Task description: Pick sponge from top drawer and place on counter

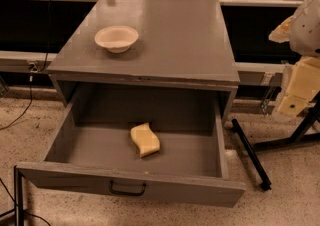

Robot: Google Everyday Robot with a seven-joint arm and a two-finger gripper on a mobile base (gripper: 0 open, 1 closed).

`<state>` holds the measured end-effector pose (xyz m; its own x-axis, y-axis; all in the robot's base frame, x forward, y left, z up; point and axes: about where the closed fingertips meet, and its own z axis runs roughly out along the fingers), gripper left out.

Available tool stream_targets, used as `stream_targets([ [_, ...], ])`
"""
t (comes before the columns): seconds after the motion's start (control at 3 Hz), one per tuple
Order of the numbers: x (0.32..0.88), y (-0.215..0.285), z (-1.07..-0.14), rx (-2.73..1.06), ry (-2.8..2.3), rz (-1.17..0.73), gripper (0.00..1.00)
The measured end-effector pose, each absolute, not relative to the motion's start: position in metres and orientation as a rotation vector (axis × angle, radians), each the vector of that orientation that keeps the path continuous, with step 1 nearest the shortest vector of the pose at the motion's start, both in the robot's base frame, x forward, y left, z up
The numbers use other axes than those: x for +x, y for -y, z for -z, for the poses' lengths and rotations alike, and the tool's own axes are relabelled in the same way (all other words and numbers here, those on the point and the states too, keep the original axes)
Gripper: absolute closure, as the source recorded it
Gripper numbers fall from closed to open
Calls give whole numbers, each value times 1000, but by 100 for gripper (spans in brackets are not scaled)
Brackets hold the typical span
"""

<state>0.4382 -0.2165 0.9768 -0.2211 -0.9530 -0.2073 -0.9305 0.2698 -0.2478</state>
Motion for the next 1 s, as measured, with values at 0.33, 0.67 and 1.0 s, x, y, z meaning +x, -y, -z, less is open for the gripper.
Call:
stream_targets([
  [0.33,438,216,-977,-1723,-2230,100,0],
  [0.67,454,201,-968,-1729,-2198,48,0],
  [1.0,487,144,-932,-1799,-2091,-84,0],
])
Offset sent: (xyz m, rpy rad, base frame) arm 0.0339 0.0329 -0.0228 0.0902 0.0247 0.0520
